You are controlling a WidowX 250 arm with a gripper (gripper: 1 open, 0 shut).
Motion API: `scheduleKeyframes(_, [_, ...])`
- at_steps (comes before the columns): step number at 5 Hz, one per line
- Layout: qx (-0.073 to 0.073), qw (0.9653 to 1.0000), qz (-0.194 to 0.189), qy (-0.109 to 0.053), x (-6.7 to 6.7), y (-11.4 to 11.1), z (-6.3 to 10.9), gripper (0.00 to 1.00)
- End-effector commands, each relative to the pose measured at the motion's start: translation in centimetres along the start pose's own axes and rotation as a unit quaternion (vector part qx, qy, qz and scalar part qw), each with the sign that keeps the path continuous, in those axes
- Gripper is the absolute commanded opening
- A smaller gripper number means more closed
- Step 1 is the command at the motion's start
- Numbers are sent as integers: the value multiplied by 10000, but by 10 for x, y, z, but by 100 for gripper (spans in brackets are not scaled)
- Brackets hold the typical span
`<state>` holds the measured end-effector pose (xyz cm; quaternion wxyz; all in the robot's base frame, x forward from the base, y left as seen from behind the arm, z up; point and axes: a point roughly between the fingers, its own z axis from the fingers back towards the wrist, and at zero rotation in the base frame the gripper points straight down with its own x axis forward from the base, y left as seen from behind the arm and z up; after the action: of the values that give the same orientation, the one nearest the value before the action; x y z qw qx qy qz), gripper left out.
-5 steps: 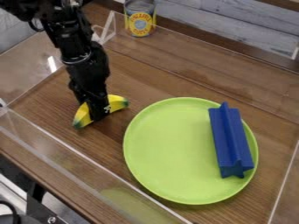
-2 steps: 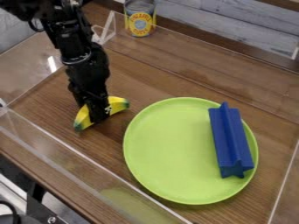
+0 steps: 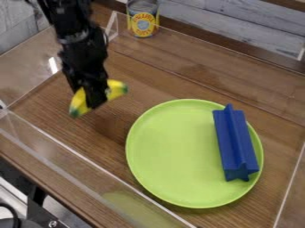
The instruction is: Put the banana in the green plate
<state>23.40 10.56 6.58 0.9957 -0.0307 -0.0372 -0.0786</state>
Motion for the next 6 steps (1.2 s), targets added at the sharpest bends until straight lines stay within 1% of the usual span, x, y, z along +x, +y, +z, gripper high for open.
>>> scheduleKeyframes(1, [186, 9994, 165, -253, 9, -12, 37, 0])
scheduleKeyframes(2, [183, 9988, 360, -266, 9, -30, 57, 0])
scheduleKeyframes(3, [145, 9984, 474, -258, 6, -53, 68, 0])
scheduleKeyframes(5, [69, 9986, 475, -210, -7, -111, 70, 0])
scheduleKeyframes(6, [62, 9985, 497, -225, -10, -135, 67, 0])
